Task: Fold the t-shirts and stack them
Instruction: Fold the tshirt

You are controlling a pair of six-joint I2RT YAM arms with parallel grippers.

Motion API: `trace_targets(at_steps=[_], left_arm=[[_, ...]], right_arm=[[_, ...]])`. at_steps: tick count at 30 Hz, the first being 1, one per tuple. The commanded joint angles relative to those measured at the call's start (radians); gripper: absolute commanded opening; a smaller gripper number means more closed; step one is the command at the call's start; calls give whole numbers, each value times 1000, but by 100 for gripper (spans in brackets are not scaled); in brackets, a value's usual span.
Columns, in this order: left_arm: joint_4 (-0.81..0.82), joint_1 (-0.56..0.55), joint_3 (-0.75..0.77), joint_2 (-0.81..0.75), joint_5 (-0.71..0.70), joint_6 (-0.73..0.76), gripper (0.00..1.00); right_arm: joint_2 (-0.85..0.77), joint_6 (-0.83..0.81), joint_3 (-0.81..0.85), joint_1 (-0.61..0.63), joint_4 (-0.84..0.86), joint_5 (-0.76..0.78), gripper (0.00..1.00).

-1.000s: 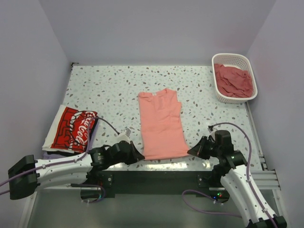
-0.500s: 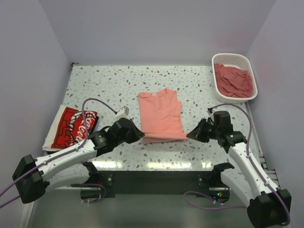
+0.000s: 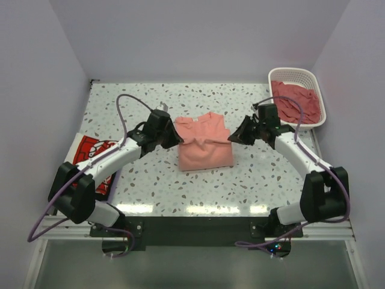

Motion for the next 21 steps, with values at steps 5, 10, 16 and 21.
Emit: trace_targets(at_steps=[5,10,16,21], left_arm=[[58,116,210,177,138,92,0],[57,190,354,351,212,126,0],[54,262,540,554,272,149,0],[69,308,649,680,321,172,0]], right_arm=[[231,7,256,-6,60,1,0],[446,9,455,-13,42,-16,0],[685,15,699,-34,14,-49,0],[833,19,851,-49,28,-69,0]])
